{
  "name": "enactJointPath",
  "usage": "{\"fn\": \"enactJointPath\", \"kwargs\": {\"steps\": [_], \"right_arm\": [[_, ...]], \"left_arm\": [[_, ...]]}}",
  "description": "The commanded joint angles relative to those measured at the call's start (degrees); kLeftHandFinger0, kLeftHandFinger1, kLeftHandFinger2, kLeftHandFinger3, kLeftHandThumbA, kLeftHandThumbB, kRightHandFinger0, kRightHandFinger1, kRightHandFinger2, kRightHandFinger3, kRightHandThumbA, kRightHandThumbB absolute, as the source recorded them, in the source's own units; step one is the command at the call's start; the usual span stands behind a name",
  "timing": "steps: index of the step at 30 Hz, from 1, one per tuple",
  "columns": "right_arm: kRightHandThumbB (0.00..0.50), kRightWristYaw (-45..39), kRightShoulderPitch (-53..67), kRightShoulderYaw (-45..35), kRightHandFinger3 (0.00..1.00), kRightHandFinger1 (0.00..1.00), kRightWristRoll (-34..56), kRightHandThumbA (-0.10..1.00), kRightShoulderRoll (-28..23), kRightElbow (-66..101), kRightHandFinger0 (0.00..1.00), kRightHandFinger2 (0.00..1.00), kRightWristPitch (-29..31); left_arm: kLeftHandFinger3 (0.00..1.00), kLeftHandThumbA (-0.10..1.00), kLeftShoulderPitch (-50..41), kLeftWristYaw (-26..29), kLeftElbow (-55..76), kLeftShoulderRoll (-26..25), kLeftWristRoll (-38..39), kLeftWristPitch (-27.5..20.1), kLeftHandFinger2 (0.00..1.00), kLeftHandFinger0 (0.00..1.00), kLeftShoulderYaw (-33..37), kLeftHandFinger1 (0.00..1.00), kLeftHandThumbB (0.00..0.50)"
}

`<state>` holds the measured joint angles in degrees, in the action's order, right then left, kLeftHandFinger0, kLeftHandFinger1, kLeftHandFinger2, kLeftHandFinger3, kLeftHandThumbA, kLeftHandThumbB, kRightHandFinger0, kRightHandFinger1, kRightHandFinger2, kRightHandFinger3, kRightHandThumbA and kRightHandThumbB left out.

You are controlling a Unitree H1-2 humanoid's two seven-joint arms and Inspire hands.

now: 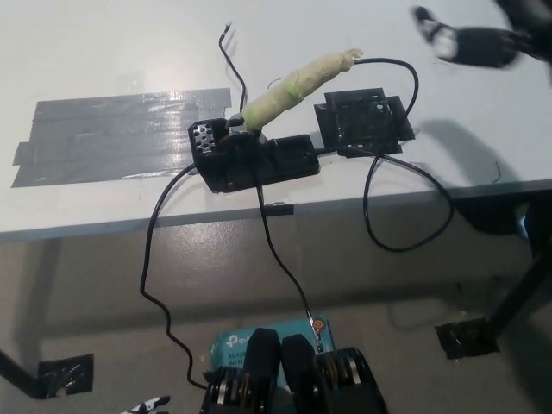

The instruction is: The robot uses its right hand to grab the soldering gun kept on the middle of the table and pulls it out of its base and keep it on the right side of the base

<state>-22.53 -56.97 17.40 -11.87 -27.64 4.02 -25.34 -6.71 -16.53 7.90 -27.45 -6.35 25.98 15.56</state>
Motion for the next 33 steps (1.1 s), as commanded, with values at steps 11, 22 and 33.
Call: {"fn": "enactJointPath", "kwargs": {"steps": [11, 22, 33], "right_arm": [[0.282, 1.1, -19.48, 16.9, 1.0, 1.0, -17.62, 0.53, 9.37, -26.01, 1.0, 1.0, 13.15], [0.262, -3.41, -16.81, 23.66, 1.0, 1.0, -22.35, 0.67, 9.78, -32.73, 1.0, 1.0, 10.88], [0.331, -10.17, -14.62, 26.2, 1.0, 1.0, -25.75, 1.0, 10.66, -33.12, 1.0, 1.0, 8.6]], "left_arm": [[1.0, 0.52, 0.74, -3.81, 1.0, -0.09, -2.85, 0.95, 1.0, 0.81, 1.32, 0.88, 0.24], [1.0, 0.54, 1.09, -5.23, 0.96, 1.58, -3.72, 0.95, 1.0, 0.81, 1.83, 0.89, 0.245], [1.0, 0.57, 2.05, -7.32, 0.67, 1.59, -4.6, 0.95, 1.0, 0.83, 1.62, 0.9, 0.252]]}}
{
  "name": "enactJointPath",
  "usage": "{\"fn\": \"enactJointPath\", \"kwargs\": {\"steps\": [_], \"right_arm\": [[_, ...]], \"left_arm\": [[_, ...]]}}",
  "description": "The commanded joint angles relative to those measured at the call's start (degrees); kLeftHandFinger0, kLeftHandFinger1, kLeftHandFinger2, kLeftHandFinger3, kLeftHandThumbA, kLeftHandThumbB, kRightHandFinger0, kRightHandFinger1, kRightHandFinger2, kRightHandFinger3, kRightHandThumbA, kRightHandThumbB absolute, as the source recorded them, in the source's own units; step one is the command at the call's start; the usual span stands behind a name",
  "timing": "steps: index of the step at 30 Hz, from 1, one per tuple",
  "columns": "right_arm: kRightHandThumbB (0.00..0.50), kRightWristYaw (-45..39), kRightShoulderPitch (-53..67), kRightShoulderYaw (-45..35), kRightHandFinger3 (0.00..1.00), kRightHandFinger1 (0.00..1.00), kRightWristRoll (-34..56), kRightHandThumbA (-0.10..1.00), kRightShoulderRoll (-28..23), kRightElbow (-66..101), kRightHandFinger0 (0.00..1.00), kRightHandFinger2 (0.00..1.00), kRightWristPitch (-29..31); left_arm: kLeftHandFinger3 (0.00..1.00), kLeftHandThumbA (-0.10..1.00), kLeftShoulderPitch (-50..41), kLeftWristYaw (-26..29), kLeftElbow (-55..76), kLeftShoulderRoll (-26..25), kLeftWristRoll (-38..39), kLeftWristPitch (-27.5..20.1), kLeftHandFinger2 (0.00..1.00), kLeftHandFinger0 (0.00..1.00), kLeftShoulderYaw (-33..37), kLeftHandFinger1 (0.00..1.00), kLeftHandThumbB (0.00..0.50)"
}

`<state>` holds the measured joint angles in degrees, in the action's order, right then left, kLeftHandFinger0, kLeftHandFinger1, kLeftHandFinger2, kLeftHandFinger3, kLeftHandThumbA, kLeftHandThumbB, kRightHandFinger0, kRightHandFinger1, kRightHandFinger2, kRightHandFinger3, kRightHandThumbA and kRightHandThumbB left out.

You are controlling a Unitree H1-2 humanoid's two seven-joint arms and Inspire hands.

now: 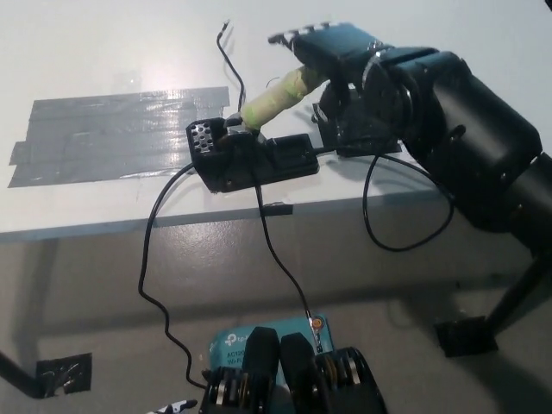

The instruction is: The robot uses its right hand to grab the soldering gun kept on the middle of the table and pulls it out of its base and keep it on the right side of the base

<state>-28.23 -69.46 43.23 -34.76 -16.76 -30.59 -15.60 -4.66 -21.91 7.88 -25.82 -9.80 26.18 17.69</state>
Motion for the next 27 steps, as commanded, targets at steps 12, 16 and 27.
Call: {"fn": "enactJointPath", "kwargs": {"steps": [12, 16, 27], "right_arm": [[0.355, -6.13, -0.47, 2.95, 1.0, 1.0, -10.32, 0.54, -1.56, 1.51, 1.0, 1.0, -1.26], [0.313, 16.93, 4.49, 1.96, 1.0, 0.06, -18.31, 0.18, -2.57, 1.89, 0.0, 0.22, 1.13], [0.297, 39.3, 7.35, 6.66, 0.56, 0.0, -27.19, -0.07, -4.36, -4.88, 0.0, 0.22, 4.27]], "left_arm": [[1.0, 0.58, 0.58, -4.26, 0.27, 0.24, -2.82, 0.75, 1.0, 0.88, -0.01, 0.97, 0.234], [1.0, 0.58, 0.68, -4.19, 0.42, 0.71, -3.39, 0.75, 1.0, 0.86, 0.07, 0.95, 0.236], [1.0, 0.53, 0.77, -4.33, 0.88, 1.11, -9.25, 0.75, 1.0, 0.95, 2.29, 1.0, 0.188]]}}
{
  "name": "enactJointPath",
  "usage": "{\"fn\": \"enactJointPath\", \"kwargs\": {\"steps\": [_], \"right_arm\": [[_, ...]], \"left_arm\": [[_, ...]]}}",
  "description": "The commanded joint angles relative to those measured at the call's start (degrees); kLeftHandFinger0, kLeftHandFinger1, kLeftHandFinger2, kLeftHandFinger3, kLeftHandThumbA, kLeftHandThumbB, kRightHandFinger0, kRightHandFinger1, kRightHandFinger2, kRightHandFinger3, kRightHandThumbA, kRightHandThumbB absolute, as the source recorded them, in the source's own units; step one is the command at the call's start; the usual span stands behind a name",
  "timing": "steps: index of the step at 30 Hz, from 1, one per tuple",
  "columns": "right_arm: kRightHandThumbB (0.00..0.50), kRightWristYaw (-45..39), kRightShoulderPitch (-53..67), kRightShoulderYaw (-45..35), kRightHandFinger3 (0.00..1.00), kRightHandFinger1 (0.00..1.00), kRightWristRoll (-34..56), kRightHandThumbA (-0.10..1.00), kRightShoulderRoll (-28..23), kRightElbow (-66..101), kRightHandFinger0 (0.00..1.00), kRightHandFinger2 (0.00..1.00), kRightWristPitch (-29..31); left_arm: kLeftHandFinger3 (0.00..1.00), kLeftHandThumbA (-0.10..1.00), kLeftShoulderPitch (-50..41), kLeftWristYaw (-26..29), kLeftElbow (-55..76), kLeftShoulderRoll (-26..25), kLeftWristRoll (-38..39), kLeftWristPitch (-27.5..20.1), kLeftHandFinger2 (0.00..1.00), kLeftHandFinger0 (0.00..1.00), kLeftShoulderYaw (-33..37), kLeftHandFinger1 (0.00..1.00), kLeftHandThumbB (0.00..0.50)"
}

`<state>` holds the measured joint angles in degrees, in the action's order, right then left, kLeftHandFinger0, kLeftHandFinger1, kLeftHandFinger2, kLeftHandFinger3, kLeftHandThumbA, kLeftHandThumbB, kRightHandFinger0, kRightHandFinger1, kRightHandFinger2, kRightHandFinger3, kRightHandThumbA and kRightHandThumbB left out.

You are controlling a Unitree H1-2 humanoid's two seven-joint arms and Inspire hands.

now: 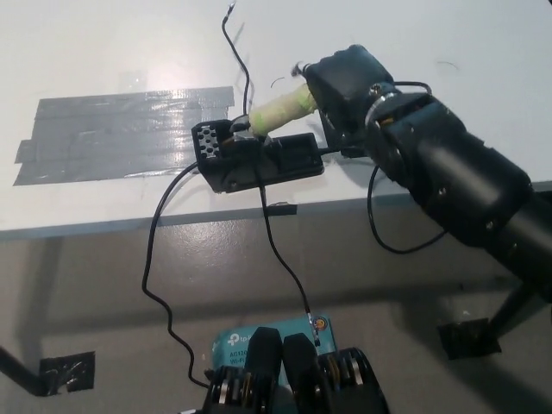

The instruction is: The robot uses its right hand to grab the soldering gun kept on the middle of the table and pulls it out of its base and keep it on the right side of the base

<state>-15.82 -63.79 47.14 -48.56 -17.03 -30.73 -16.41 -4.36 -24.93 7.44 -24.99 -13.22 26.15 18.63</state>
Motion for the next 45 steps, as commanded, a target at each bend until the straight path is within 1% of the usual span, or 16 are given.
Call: {"fn": "enactJointPath", "kwargs": {"steps": [1, 3, 8, 9, 10, 13, 15, 17, 19, 26, 29, 34, 36, 41, 44, 45], "right_arm": [[0.284, 29.14, 1.81, 3.6, 0.32, 0.0, -14.55, -0.09, -4.3, -5.81, 0.0, 0.19, 4.75], [0.273, 30.51, 2.33, 3.8, 0.12, 0.0, -14.8, -0.1, -4.6, -6.54, 0.0, 0.26, 4.88], [0.229, 31.38, 2.15, 4.08, 0.0, 0.0, -15.32, -0.1, -5.39, -6.85, 0.0, 0.39, 5.46], [0.269, 31.43, 1.87, 2.94, 0.32, 0.0, -13.97, -0.1, -5.84, -6.46, 0.0, 0.4, 6.92], [0.271, 31.47, 1.43, 1.97, 0.39, 0.0, -12.98, -0.1, -6.25, -6.23, 0.0, 0.36, 8.07], [0.251, 33.85, -0.32, -0.16, 0.38, 0.0, -11.15, -0.1, -7.01, -7.35, 0.0, 0.32, 11.1], [0.241, 35.08, -1.12, 0.02, 0.26, 0.0, -12.03, -0.1, -7.25, -8.21, 0.0, 0.29, 11.25], [0.256, 35.18, -2.49, 0.0, 0.44, 0.0, -12.86, -0.01, -7.89, -9.02, 0.0, 0.29, 10.9], [0.247, 32.74, -4.02, 0.02, 0.51, 0.0, -13.96, -0.06, -8.66, -8.99, 0.0, 0.34, 9.8], [0.235, 33.25, -7.33, -3.65, 0.35, 0.0, -12.92, -0.1, -11.0, -9.48, 0.0, 0.27, 12.58], [0.291, 31.53, -8.25, -4.65, 0.45, 0.0, -13.8, -0.09, -11.61, -8.79, 0.0, 0.26, 11.53], [0.264, 31.84, -8.75, -7.78, 0.35, 0.0, -12.92, -0.1, -11.58, -9.15, 0.0, 0.19, 11.66], [0.242, 31.67, -8.6, -8.65, 0.48, 0.0, -12.94, -0.03, -11.61, -8.88, 0.0, 0.12, 11.32], [0.248, 30.04, -6.75, -10.49, 0.42, 0.0, -13.2, -0.06, -12.07, -7.06, 0.0, 0.12, 9.75], [0.266, 29.31, -5.19, -11.71, 0.47, 0.0, -12.77, -0.04, -12.12, -6.44, 0.0, 0.11, 9.45], [0.227, 29.07, -4.13, -12.38, 0.53, 0.0, -12.49, 0.02, -12.18, -5.71, 0.0, 0.1, 9.11]], "left_arm": [[1.0, 0.54, 0.58, -1.74, 1.35, 0.4, -6.75, 0.78, 1.0, 0.96, 1.38, 1.0, 0.185], [1.0, 0.54, 0.87, -2.07, 1.29, 0.22, -7.28, 0.78, 1.0, 0.95, 1.82, 1.0, 0.178], [1.0, 0.53, 0.77, -2.66, 1.34, 0.5, -7.8, 0.78, 1.0, 0.98, 1.34, 1.0, 0.17], [1.0, 0.55, 0.74, -2.76, 1.47, 0.3, -7.8, 0.78, 1.0, 0.97, 1.32, 1.0, 0.173], [1.0, 0.55, 0.71, -2.77, 1.45, 0.18, -7.72, 0.78, 1.0, 0.98, 1.22, 1.0, 0.174], [1.0, 0.55, 0.55, -3.12, 1.24, 0.18, -7.82, 0.78, 1.0, 0.98, 0.48, 1.0, 0.195], [1.0, 0.56, 0.5, -3.26, 1.31, -0.03, -7.88, 0.78, 1.0, 0.97, 0.31, 1.0, 0.195], [1.0, 0.57, 0.47, -3.8, 1.35, -0.03, -8.74, 0.78, 1.0, 1.0, 0.19, 1.0, 0.19], [1.0, 0.58, 0.21, -3.99, 1.5, -0.13, -9.35, 0.78, 1.0, 0.99, 0.1, 1.0, 0.187], [1.0, 0.59, -0.53, -6.18, 1.79, 0.63, -11.0, 0.78, 1.0, 0.93, -1.75, 1.0, 0.196], [1.0, 0.6, -0.53, -6.5, 1.89, 0.54, -11.26, 0.78, 1.0, 0.91, -1.53, 0.98, 0.181], [1.0, 0.64, -0.75, -6.22, 2.06, 0.49, -11.43, 0.78, 1.0, 0.92, -1.52, 0.99, 0.192], [1.0, 0.65, -1.04, -6.46, 2.23, 0.77, -11.55, 0.78, 1.0, 0.92, -2.11, 0.99, 0.205], [1.0, 0.66, -1.17, -6.87, 2.07, 0.96, -12.04, 0.78, 1.0, 0.9, -2.75, 0.96, 0.211], [1.0, 0.67, -1.29, -6.97, 1.98, 0.95, -11.69, 0.78, 1.0, 0.9, -2.82, 0.96, 0.214], [1.0, 0.68, -1.27, -6.91, 2.03, 0.8, -11.74, 0.78, 1.0, 0.9, -2.55, 0.95, 0.215]]}}
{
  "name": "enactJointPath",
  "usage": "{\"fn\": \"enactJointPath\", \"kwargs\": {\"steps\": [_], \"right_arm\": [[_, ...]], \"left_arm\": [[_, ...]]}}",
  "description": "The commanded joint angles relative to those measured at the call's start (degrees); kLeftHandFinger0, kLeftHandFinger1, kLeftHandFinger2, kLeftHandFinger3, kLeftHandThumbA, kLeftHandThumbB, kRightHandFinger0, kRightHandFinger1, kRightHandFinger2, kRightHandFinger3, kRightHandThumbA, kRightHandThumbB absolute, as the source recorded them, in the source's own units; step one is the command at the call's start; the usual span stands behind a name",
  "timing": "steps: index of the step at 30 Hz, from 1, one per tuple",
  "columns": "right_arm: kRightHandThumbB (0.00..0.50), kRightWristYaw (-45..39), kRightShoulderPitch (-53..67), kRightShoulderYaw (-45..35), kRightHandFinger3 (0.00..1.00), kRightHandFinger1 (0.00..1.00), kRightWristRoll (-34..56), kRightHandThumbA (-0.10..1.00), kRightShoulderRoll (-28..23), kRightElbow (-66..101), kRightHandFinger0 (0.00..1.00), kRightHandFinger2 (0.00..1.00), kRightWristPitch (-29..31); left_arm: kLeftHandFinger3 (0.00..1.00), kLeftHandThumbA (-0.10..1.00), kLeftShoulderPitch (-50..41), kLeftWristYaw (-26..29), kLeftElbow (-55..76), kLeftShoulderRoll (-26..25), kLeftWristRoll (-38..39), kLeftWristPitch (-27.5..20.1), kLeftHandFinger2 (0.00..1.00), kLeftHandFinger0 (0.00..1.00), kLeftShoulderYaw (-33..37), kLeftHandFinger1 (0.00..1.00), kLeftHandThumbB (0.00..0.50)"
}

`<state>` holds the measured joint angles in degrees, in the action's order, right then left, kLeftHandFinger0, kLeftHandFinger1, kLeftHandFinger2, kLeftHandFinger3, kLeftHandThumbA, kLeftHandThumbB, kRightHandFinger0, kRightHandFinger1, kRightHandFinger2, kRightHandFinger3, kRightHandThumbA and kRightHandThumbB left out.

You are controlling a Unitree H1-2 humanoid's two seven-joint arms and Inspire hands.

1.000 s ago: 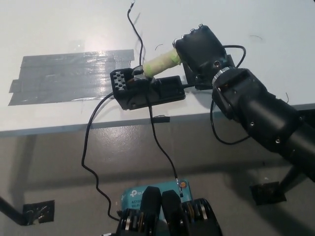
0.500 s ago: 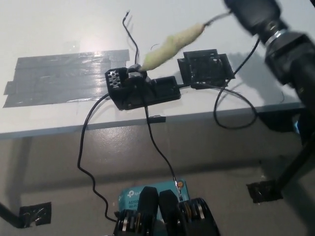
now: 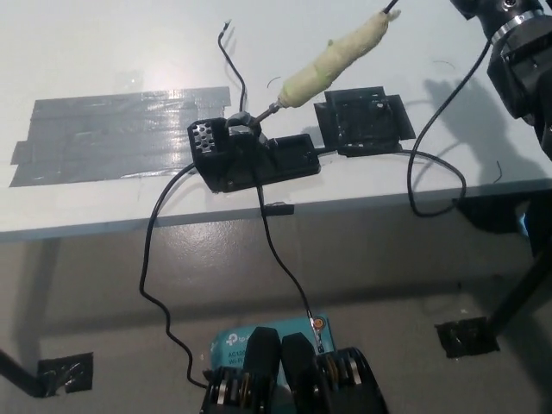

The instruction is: The robot uses its right hand to grab the soldering gun kept on the middle of the table and pulls it out of its base and keep it on the right side of the base

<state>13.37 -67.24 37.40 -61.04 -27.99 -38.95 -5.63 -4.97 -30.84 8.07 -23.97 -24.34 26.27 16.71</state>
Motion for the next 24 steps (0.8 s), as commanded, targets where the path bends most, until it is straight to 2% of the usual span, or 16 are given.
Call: {"fn": "enactJointPath", "kwargs": {"steps": [1, 2, 3, 9, 10, 11, 12, 13, 15, 16, 17, 18, 19, 20, 22, 24], "right_arm": [[0.209, -2.29, -0.2, -2.56, 0.54, 0.0, -0.35, 0.04, -1.35, 2.95, 0.0, 0.1, -2.24], [0.214, -3.19, 0.84, -2.78, 0.5, 0.0, -0.48, 0.03, -1.62, 3.82, 0.0, 0.1, -2.42], [0.28, -2.22, 2.22, -2.52, 0.41, 0.0, -1.14, -0.03, -1.92, 3.2, 0.0, 0.09, -2.11], [0.268, -3.24, 3.26, -4.5, 0.37, 0.0, -0.58, -0.09, -2.38, 3.23, 0.0, 0.06, -2.45], [0.04, -1.78, 2.61, -5.08, 0.3, 0.0, -0.57, 0.05, -2.75, 2.34, 0.0, 0.03, -2.26], [0.002, -0.21, 1.82, -5.49, 0.25, 0.0, -1.11, 0.13, -3.54, 1.87, 0.0, 0.01, -2.09], [0.0, -0.8, 1.41, -6.12, 0.16, 0.0, -0.61, 0.12, -3.76, 2.07, 0.0, 0.0, -1.94], [0.0, -1.32, 1.01, -6.56, 0.22, 0.0, -0.26, 0.08, -3.81, 2.0, 0.0, 0.06, -1.65], [0.0, -1.93, 0.76, -7.07, 0.24, 0.0, -0.27, 0.07, -3.84, 2.02, 0.0, 0.07, -1.3], [0.015, -2.97, -0.12, -7.29, 0.08, 0.0, -0.38, 0.16, -3.93, 1.55, 0.0, 0.08, -1.84], [0.001, -3.49, -0.35, -7.43, 0.05, 0.0, -0.41, 0.19, -4.04, 1.58, 0.0, 0.13, -1.97], [0.0, -3.76, -0.73, -7.91, 0.01, 0.0, 0.01, 0.0, -4.16, 1.56, 0.0, 0.15, -1.82], [0.0, -4.95, -1.68, -8.94, 0.03, 0.0, 1.02, -0.1, -4.37, 1.74, 0.0, 0.19, -2.17], [0.0, -5.13, -2.58, -9.84, 0.08, 0.0, 1.23, -0.1, -4.41, 1.93, 0.0, 0.2, -2.83], [0.0, -7.63, -4.16, -11.21, 0.35, 0.0, 1.65, -0.1, -4.24, 1.78, 0.0, 0.3, -3.98], [0.0, -7.65, -4.52, -11.82, 0.48, 0.0, 1.51, -0.1, -4.04, 1.83, 0.0, 0.31, -4.31]], "left_arm": [[1.0, 0.68, -0.74, -1.11, 1.62, -0.17, -0.71, 0.66, 1.0, 0.9, -0.54, 0.96, 0.209], [1.0, 0.7, -0.87, -1.06, 1.6, -0.18, -0.89, 0.66, 1.0, 0.9, -0.03, 0.95, 0.21], [1.0, 0.69, -1.23, -1.15, 1.89, 0.31, -1.06, 0.66, 1.0, 0.91, -0.3, 0.97, 0.206], [1.0, 0.68, -1.71, -0.81, 1.95, 0.01, -0.53, 0.66, 1.0, 0.93, -0.78, 0.99, 0.197], [1.0, 0.69, -1.47, -0.92, 1.68, -0.29, -0.4, 0.66, 1.0, 0.94, -0.97, 0.99, 0.205], [1.0, 0.7, -1.23, -1.05, 1.49, -0.4, -0.4, 0.66, 1.0, 0.94, -0.91, 0.99, 0.206], [1.0, 0.7, -1.21, -0.97, 1.42, -0.32, -0.54, 0.66, 1.0, 0.93, -0.92, 0.98, 0.207], [1.0, 0.71, -1.19, -0.8, 1.4, -0.41, -0.69, 0.66, 1.0, 0.93, -0.73, 0.98, 0.202], [1.0, 0.72, -1.26, -0.65, 1.51, -0.59, -0.88, 0.66, 1.0, 0.93, -0.44, 0.98, 0.202], [1.0, 0.71, -1.62, -0.8, 1.57, -0.44, -0.9, 0.66, 1.0, 0.92, -0.7, 0.96, 0.198], [1.0, 0.71, -1.8, -0.85, 1.65, -0.4, -0.82, 0.66, 1.0, 0.91, -0.76, 0.96, 0.197], [1.0, 0.72, -1.94, -1.03, 1.87, -0.37, -1.09, 0.66, 1.0, 0.9, -0.81, 0.95, 0.194], [1.0, 0.72, -2.23, -1.29, 2.18, -0.25, -1.49, 0.66, 1.0, 0.91, -1.05, 0.95, 0.199], [1.0, 0.73, -2.25, -1.58, 2.11, -0.26, -1.42, 0.66, 1.0, 0.91, -1.18, 0.95, 0.205], [1.0, 0.76, -2.34, -1.78, 2.23, -0.6, -1.62, 0.66, 1.0, 0.91, -0.74, 0.96, 0.196], [1.0, 0.77, -2.47, -1.94, 2.34, -0.52, -1.7, 0.66, 1.0, 0.91, -0.86, 0.95, 0.196]]}}
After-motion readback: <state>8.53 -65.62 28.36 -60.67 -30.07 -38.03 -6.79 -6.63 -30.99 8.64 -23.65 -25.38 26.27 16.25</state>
